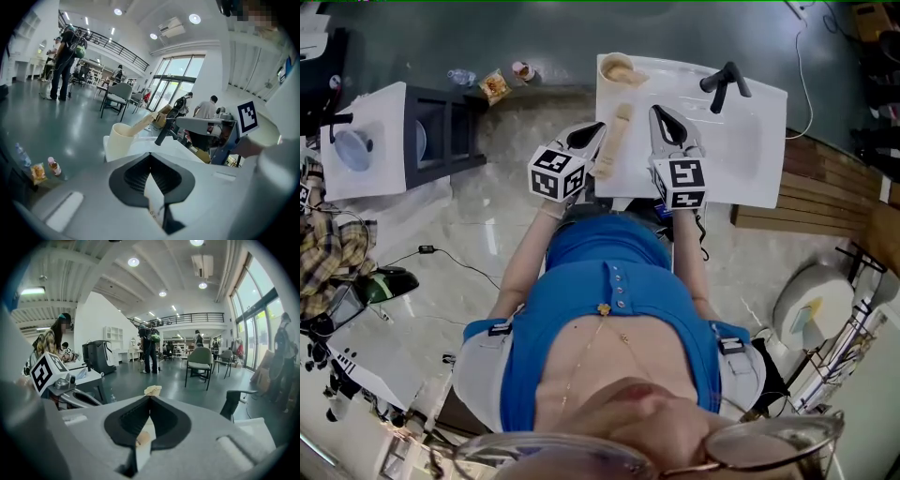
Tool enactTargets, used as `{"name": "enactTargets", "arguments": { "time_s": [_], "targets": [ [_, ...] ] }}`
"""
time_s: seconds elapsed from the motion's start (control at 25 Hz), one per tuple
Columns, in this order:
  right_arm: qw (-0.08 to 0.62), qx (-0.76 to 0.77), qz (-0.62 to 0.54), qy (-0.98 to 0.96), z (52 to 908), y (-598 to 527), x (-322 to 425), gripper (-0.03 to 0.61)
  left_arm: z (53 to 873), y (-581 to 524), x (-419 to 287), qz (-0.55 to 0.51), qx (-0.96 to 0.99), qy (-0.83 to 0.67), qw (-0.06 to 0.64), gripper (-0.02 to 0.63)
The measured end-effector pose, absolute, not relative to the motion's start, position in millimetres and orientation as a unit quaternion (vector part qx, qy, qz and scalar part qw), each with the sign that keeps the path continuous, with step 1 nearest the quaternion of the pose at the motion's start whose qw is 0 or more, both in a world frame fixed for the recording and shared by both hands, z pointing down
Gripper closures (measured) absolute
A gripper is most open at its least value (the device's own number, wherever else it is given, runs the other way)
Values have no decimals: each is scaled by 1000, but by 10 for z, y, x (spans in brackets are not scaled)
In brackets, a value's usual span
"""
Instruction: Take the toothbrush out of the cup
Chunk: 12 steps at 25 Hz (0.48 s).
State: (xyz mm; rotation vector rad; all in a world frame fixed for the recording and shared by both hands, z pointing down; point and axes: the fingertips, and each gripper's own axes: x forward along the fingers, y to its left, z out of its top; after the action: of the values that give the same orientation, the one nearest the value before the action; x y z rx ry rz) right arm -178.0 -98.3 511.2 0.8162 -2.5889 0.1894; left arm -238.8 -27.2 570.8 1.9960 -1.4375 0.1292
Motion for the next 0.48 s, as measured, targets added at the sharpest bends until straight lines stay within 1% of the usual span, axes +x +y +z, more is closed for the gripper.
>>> {"name": "enactTargets", "arguments": {
  "time_s": [0.48],
  "targets": [
    [233, 273, 73, -931, 5408, -1077, -2037, 577, 5647, -94, -2542, 27, 752, -566, 337, 612]
  ]
}}
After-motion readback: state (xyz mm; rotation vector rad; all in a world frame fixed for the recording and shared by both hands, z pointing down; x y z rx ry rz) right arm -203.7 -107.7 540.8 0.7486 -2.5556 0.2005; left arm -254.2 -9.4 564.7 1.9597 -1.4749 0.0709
